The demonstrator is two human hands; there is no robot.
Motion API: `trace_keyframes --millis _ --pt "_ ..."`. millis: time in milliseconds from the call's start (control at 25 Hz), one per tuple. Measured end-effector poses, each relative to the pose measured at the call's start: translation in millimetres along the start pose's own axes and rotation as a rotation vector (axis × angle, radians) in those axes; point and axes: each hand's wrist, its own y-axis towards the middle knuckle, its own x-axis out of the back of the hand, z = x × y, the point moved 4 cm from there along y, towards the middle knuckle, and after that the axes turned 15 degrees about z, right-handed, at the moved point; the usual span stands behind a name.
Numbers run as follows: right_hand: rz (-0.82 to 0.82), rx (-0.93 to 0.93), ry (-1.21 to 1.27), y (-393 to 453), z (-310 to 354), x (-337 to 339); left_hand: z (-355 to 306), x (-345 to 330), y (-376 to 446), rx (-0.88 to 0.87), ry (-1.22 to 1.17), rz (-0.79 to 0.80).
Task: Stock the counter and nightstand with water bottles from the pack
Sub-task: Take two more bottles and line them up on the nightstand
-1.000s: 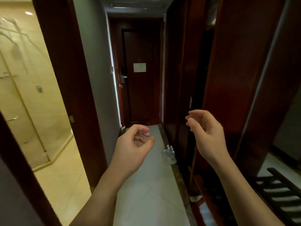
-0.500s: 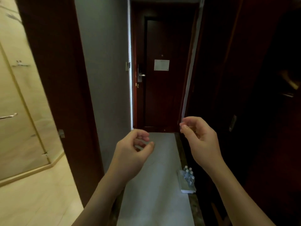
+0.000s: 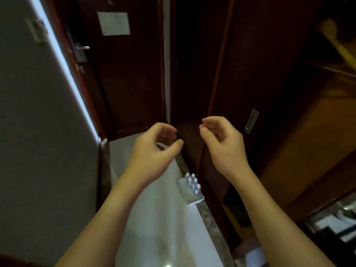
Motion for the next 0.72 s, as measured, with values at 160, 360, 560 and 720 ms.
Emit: trace_keyframes --millis 160,360,560,720 --pt "-0.084 -0.019 0.032 105 -89 13 69 -23 130 -0.012 -0.06 0.086" --pt "-0.196 -0.175 0.176 235 -219 2 165 -52 282 0.058 -0.118 0.147" --pt "-0.276 -0.393 0.177 293 -344 -12 280 -91 393 0.146 -0.119 0.282" --pt "-0.344 -0.643 0.179 291 -487 -38 425 -169 437 0.298 -0.158 0.435"
